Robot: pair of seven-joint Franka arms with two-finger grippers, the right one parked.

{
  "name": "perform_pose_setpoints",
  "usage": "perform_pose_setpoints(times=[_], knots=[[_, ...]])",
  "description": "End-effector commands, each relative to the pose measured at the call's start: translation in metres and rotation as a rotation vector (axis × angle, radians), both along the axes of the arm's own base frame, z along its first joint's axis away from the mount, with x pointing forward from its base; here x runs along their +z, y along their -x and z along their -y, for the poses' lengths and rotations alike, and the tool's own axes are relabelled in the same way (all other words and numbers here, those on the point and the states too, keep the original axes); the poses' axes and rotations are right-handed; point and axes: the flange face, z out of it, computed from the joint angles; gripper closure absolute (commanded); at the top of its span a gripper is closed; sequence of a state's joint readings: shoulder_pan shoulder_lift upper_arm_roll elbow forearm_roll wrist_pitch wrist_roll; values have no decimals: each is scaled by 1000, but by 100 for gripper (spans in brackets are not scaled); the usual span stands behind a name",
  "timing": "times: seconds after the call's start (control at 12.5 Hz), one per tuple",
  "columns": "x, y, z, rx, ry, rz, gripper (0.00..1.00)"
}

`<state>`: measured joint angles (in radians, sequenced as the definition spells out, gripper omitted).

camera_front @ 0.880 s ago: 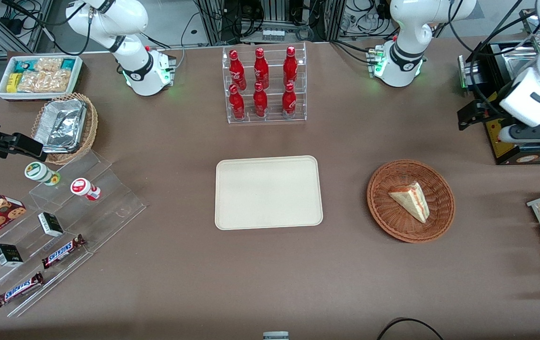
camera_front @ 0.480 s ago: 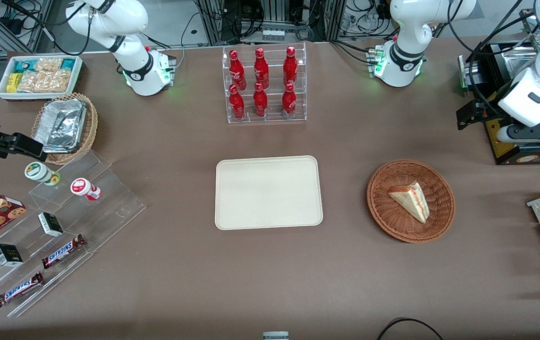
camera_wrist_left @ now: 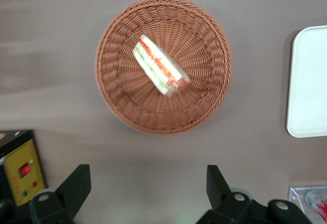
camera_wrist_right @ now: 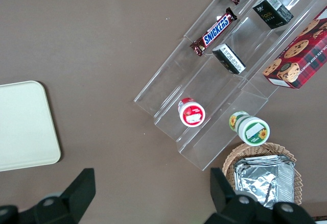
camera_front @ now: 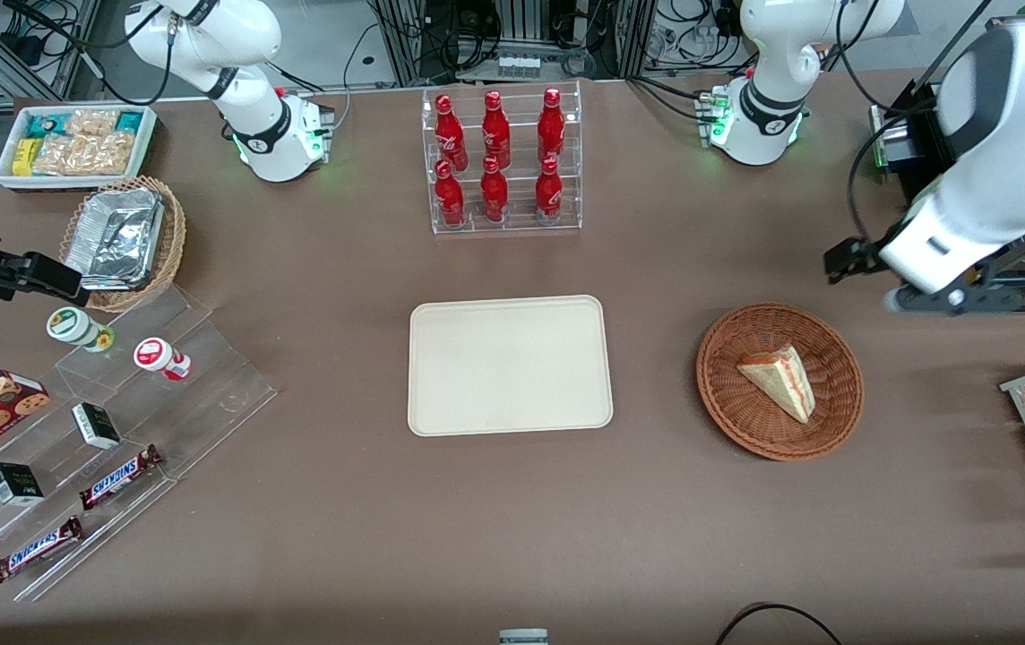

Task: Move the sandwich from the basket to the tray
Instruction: 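Move the left gripper over the wicker basket above the wrapped sandwich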

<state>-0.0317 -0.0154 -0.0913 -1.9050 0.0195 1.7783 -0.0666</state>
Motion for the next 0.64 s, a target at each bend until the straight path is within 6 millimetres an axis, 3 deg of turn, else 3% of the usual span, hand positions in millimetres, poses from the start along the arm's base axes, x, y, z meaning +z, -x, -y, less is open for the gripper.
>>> perform_pose_setpoints(times=[0.0, 0.32, 0.56], knots=[[-45, -6, 4, -21, 3, 4, 0], [-95, -22, 5, -20, 9, -11, 0], [-114, -20, 3, -7, 11, 9, 0]])
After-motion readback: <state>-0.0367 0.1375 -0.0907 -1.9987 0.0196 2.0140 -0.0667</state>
